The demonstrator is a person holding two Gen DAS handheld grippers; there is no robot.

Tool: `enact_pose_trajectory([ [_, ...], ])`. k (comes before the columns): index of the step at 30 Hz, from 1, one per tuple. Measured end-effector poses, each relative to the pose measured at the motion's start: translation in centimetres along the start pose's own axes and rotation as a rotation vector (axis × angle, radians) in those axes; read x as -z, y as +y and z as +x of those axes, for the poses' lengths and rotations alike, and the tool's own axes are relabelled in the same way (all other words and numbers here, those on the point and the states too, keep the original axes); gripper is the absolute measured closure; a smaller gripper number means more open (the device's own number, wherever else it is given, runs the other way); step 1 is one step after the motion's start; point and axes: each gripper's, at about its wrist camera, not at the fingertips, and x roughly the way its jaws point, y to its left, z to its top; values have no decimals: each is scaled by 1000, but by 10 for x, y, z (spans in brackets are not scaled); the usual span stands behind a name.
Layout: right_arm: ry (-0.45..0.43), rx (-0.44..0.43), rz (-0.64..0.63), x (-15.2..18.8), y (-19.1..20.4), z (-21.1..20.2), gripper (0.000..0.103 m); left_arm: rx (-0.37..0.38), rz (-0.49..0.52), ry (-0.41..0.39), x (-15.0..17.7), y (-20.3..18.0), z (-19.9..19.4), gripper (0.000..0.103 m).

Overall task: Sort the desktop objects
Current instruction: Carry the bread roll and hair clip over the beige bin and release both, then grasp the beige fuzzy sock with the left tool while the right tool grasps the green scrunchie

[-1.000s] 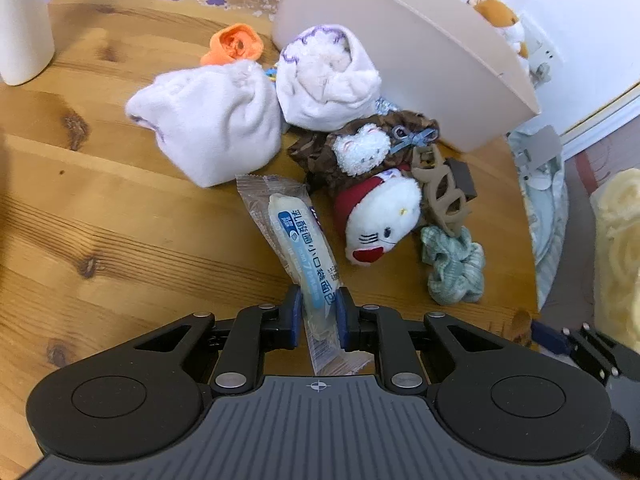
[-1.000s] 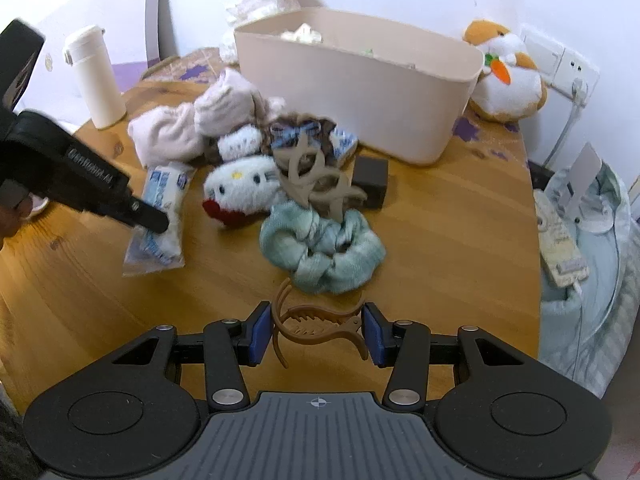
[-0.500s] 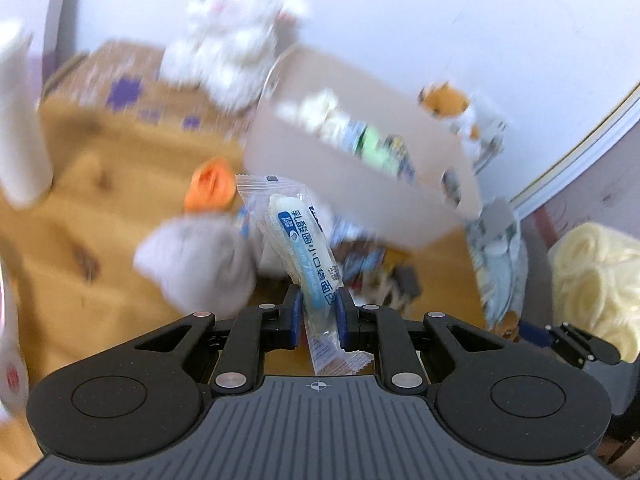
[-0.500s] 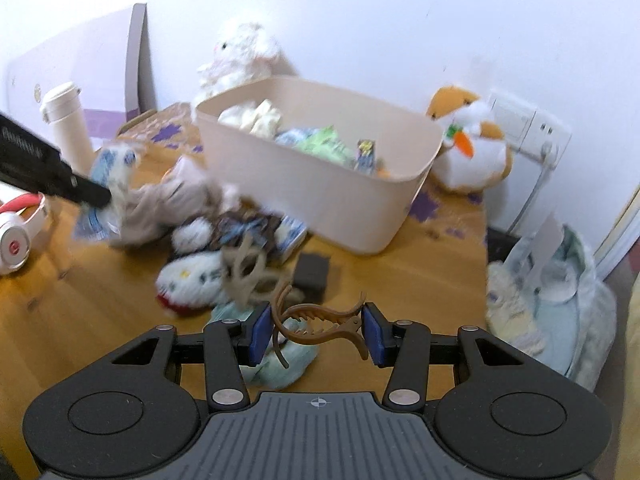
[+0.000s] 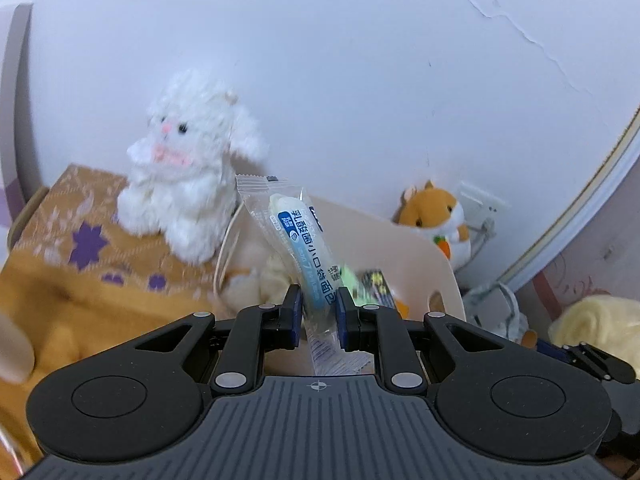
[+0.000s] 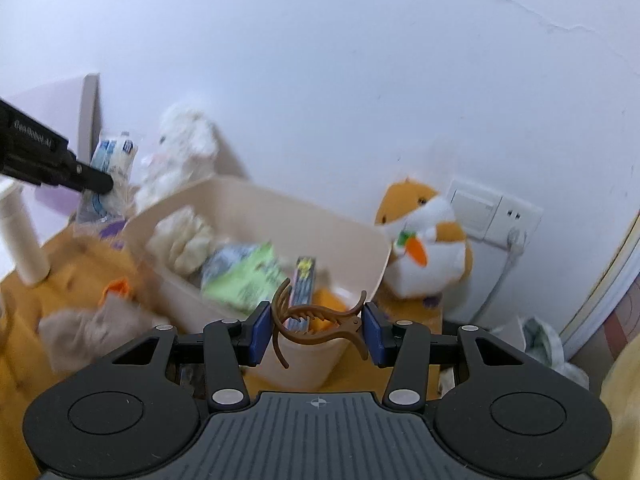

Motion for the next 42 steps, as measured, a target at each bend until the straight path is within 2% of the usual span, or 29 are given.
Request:
enact_pose_trajectory([
  [5,-3,8,25,-18,-6,26,58,-20,12,26,-16,-6,33,86],
  [15,83,-17,59,-32,-1,90,58,-43,33,121,-9,-15,85,86],
  [16,93,-19,64,-32,-1,95,57,-39,40,133,-9,-15,88,86],
  [18,110,-22,76,-30,0,101,48,-48,47,146,-9,-14,92,85],
  [19,112,-24,82,-29,0,102,47,-53,47,154,-9,-13,93,80],
  [20,117,-27,81,-29,0,103,46,-58,45,162,-9,-11,94,67],
  [21,121,-30,78,-28,1,103,41,-63,39,169,-9,-9,94,59],
  [22,120,-26,73,-27,1,102,34,-68,32,168,-9,-6,92,45],
  [23,118,-21,67,-25,2,100,30,-71,28,158,-9,-4,89,38],
  [25,111,-19,64,-24,1,95,22,-72,31,134,-9,-1,81,37],
  [30,89,-28,94,-14,-4,71,2,-72,93,139,-7,7,58,35],
  [31,89,-36,96,-9,-3,65,0,-74,114,141,-5,10,53,31],
  [33,95,-47,89,0,0,55,0,-86,155,147,2,16,43,25],
  [36,118,-62,54,20,7,41,0,-106,222,171,16,27,32,24],
  [42,210,-91,-19,62,26,23,0,-157,350,294,57,49,24,24],
])
